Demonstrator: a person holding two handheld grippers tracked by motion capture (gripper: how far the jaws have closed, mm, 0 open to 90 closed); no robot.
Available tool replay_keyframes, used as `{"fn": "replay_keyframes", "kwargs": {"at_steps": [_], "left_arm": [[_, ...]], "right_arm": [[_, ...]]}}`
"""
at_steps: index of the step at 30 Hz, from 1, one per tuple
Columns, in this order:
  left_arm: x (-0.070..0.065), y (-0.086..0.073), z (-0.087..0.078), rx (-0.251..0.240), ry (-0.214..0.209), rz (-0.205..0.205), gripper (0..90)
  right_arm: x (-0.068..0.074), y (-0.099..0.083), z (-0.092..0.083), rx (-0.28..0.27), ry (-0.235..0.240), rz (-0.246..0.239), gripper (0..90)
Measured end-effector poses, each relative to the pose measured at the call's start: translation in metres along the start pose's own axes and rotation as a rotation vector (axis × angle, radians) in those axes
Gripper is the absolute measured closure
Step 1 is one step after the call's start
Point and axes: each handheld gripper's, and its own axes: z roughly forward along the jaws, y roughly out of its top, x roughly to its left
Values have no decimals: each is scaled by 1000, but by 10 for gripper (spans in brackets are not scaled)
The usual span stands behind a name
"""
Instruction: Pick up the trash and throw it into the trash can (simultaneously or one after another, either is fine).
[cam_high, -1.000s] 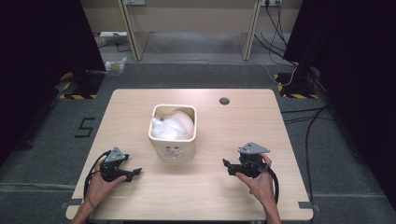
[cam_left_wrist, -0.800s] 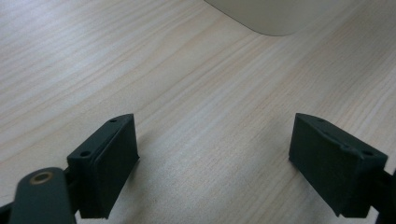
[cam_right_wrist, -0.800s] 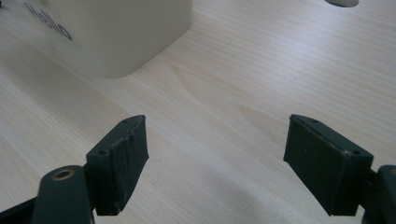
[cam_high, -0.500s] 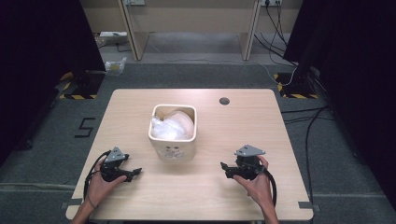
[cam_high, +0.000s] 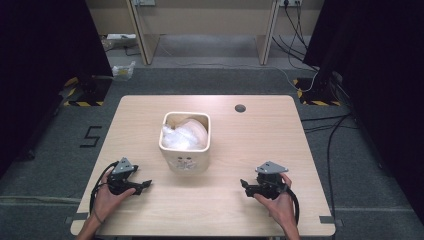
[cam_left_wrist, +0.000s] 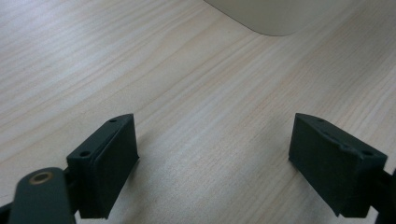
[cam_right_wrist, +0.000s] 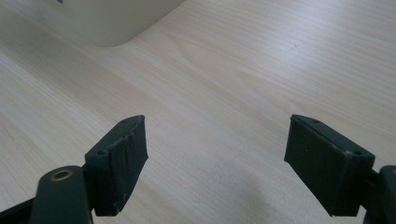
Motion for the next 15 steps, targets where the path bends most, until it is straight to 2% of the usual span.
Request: {"fn": "replay_keyframes", "kwargs": {"at_steps": [2, 15], "left_arm": [[0, 0, 0, 0, 0, 0, 145], [0, 0, 0, 0, 0, 0, 145]], "right_arm": [[0, -3, -1, 4, 1, 7, 210], [8, -10, -4, 18, -8, -22, 206]]}}
